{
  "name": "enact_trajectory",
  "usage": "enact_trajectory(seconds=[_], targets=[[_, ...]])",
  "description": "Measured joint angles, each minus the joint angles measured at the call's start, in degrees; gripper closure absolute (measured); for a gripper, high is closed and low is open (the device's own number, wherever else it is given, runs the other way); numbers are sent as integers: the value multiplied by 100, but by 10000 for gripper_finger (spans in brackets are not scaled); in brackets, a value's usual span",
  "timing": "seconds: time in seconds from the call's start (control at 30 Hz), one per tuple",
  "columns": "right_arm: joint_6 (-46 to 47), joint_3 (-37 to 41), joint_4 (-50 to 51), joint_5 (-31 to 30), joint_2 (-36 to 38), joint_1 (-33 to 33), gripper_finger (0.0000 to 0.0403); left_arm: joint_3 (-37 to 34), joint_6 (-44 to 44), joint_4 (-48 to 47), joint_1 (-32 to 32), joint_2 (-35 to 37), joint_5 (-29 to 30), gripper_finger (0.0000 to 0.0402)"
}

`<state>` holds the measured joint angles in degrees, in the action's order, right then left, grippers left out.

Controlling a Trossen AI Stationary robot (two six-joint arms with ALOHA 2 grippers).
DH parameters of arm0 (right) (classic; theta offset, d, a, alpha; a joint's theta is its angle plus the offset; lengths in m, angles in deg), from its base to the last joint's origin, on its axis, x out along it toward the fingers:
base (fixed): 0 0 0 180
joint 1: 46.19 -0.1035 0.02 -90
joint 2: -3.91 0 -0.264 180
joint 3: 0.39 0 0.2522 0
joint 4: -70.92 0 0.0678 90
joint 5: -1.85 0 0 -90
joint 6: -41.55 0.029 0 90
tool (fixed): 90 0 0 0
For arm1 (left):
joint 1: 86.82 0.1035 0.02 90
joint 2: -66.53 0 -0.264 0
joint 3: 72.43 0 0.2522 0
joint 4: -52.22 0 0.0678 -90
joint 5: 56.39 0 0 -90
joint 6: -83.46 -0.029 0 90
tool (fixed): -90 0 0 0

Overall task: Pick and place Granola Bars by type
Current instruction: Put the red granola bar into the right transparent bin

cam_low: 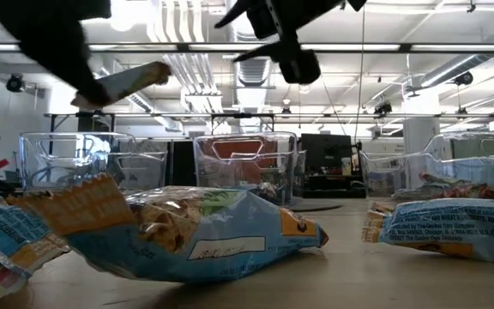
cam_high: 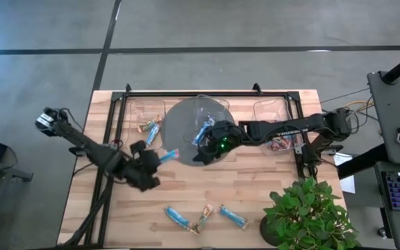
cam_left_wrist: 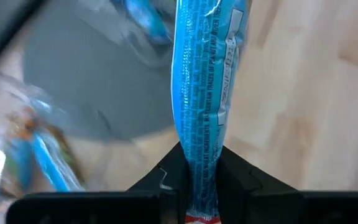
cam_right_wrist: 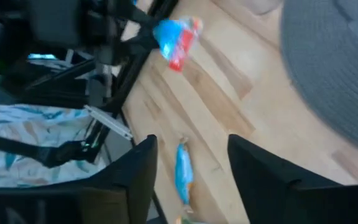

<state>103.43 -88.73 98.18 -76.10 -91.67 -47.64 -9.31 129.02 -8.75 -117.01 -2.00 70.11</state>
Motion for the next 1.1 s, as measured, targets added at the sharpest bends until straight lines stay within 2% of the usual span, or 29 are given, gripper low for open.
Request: enact_trajectory(seconds=[0.2,0.5,0.73,1.1], targets=[[86,1,-157,-97,-3,-7,162,78,-1572,966,563,-4,30,363],[433,1,-256,-700,-3,10,115,87,-2450,1790,823,-115,-42,363],[782,1,-619,-735,-109,39,106,229,-2861,2026,923,-508,-69,363],[968,-9,-663,-619,-276,33,120,569,-2948,2126,1159,-933,-38,362]])
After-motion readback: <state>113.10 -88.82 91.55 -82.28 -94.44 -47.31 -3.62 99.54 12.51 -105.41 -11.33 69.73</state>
